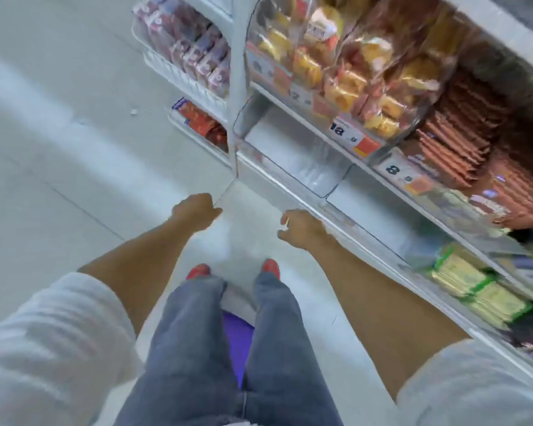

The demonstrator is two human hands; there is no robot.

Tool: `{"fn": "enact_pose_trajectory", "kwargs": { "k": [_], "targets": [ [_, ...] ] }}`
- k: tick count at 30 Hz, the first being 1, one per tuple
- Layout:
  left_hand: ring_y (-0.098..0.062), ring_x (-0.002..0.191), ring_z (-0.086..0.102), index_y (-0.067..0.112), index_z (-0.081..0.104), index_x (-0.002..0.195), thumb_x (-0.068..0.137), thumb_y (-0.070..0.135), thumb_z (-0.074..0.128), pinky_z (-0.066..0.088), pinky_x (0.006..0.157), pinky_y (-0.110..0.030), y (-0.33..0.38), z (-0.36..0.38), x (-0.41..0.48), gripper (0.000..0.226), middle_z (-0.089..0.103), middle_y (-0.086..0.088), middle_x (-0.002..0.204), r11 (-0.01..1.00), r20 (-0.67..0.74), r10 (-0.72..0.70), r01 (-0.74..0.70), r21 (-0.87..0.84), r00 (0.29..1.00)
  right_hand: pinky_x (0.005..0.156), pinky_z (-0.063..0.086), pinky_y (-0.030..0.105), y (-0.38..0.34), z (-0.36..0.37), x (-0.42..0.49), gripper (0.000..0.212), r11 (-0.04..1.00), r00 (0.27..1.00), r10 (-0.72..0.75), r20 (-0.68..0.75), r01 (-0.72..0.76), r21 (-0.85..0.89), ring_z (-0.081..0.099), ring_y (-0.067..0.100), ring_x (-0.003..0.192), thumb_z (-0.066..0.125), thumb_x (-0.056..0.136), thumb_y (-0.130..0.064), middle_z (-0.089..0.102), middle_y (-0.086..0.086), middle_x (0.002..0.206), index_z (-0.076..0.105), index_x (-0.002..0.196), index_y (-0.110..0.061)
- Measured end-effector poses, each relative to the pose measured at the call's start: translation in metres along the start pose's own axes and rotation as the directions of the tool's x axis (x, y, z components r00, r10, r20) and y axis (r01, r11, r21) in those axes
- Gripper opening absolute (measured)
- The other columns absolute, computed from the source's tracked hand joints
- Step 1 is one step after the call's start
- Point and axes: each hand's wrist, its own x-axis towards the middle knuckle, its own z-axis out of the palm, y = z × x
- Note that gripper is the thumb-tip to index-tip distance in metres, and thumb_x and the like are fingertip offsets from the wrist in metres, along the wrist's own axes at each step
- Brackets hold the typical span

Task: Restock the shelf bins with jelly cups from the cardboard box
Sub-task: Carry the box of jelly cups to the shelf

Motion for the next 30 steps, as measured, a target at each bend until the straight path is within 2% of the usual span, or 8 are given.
{"fn": "enact_pose_trajectory", "kwargs": {
  "k": [4,8,11,14,18,20,25,30],
  "targets": [
    [-0.031,0.096,0.058,0.009,0.058,0.101,0.095,0.041,0.046,0.043,0.076,-0.033,-0.073,0.031,-0.005,0.034,0.063,-0.009,0.105,0.966,0.007,-0.215,0.214,-0.148,0.976,0.099,0.034,0.034,-0.053,0.016,0.042,0.034,0.966,0.986,-0.138,0.091,0.154,-0.208,0.056,0.024,0.113,0.059,0.088,-0.034,0.063,0.002,0.118,0.058,0.119,-0.018],
    [-0.030,0.094,0.056,0.007,0.059,0.098,0.094,0.034,0.047,0.042,0.077,-0.033,-0.150,0.049,-0.022,0.030,0.063,-0.012,0.105,0.870,-0.001,-0.388,0.366,-0.332,0.922,0.097,0.032,0.035,-0.126,0.040,0.080,0.033,0.886,0.951,-0.266,0.159,0.306,-0.348,0.056,0.025,0.111,0.058,0.087,-0.031,0.065,0.004,0.113,0.059,0.117,-0.016],
    [-0.033,0.104,0.056,0.010,0.059,0.105,0.095,0.037,0.047,0.042,0.083,-0.036,-0.211,0.058,-0.038,0.031,0.061,-0.011,0.112,0.748,0.015,-0.533,0.479,-0.459,0.846,0.096,0.037,0.034,-0.196,0.064,0.101,0.034,0.810,0.906,-0.341,0.251,0.418,-0.411,0.056,0.027,0.112,0.059,0.087,-0.029,0.065,0.007,0.114,0.059,0.118,-0.015],
    [-0.034,0.105,0.057,0.011,0.058,0.110,0.096,0.036,0.044,0.040,0.079,-0.034,-0.272,0.061,-0.052,0.032,0.060,-0.012,0.115,0.609,0.071,-0.650,0.575,-0.547,0.757,0.091,0.043,0.032,-0.278,0.093,0.121,0.034,0.769,0.860,-0.365,0.356,0.494,-0.406,0.054,0.026,0.113,0.061,0.085,-0.027,0.064,0.008,0.114,0.059,0.117,-0.014],
    [-0.032,0.092,0.057,0.010,0.059,0.103,0.095,0.024,0.042,0.040,0.074,-0.032,-0.365,0.066,-0.078,0.024,0.062,-0.011,0.106,0.326,0.171,-0.808,0.669,-0.667,0.565,0.090,0.047,0.034,-0.401,0.138,0.139,0.041,0.690,0.777,-0.336,0.532,0.588,-0.423,0.056,0.024,0.108,0.065,0.084,-0.027,0.061,0.007,0.115,0.057,0.122,-0.013],
    [-0.032,0.092,0.056,0.009,0.059,0.102,0.095,0.024,0.042,0.039,0.073,-0.032,-0.412,0.066,-0.091,0.024,0.061,-0.011,0.106,0.177,0.260,-0.835,0.683,-0.709,0.485,0.087,0.050,0.035,-0.464,0.162,0.146,0.040,0.625,0.750,-0.341,0.566,0.631,-0.459,0.059,0.024,0.101,0.064,0.084,-0.027,0.061,0.006,0.108,0.057,0.121,-0.013],
    [-0.031,0.088,0.056,0.009,0.060,0.100,0.096,0.030,0.044,0.039,0.072,-0.031,-0.535,0.052,-0.115,0.027,0.061,-0.009,0.100,-0.056,0.399,-0.827,0.647,-0.761,0.397,0.085,0.049,0.034,-0.631,0.226,0.162,0.034,0.418,0.667,-0.387,0.636,0.742,-0.524,0.060,0.027,0.101,0.062,0.085,-0.027,0.063,0.007,0.105,0.058,0.115,-0.013],
    [-0.028,0.066,0.046,0.010,0.046,0.070,0.091,0.025,0.044,0.028,0.057,-0.026,-0.658,0.031,-0.128,0.026,0.056,-0.018,0.078,-0.252,0.494,-0.817,0.588,-0.768,0.296,0.087,0.048,0.034,-0.804,0.302,0.164,0.034,0.182,0.536,-0.416,0.734,0.840,-0.511,0.058,0.025,0.105,0.060,0.084,-0.028,0.063,0.005,0.109,0.058,0.116,-0.016]
  ]
}}
